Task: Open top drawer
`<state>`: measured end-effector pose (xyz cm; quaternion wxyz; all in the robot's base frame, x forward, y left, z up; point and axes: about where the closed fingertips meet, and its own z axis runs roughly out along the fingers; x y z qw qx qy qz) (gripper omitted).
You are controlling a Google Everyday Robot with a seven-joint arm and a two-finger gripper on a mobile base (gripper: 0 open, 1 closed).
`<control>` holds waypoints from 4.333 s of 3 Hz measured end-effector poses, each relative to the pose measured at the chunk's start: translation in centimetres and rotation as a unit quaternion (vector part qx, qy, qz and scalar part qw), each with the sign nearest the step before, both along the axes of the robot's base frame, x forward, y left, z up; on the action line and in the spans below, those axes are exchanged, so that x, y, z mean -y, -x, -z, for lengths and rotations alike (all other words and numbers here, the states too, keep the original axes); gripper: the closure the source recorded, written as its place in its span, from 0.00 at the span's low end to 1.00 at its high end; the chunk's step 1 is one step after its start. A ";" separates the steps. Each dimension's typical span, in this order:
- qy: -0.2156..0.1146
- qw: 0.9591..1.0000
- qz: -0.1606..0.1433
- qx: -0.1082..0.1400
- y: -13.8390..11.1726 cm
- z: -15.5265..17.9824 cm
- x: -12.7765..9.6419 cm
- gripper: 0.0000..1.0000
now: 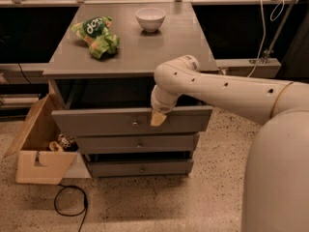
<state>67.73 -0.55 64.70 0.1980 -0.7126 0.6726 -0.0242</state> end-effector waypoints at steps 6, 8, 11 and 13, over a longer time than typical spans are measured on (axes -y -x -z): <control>-0.012 0.994 0.011 -0.109 3.6 1.7 3.3 0.72; -0.015 0.994 0.027 -0.103 5.2 1.0 3.7 1.00; -0.015 0.994 0.027 -0.103 5.1 1.1 3.6 0.19; -0.014 0.994 0.027 -0.107 5.3 1.2 3.9 0.00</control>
Offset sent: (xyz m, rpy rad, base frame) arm -0.0012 -0.0067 0.0014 0.0176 0.0011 0.0032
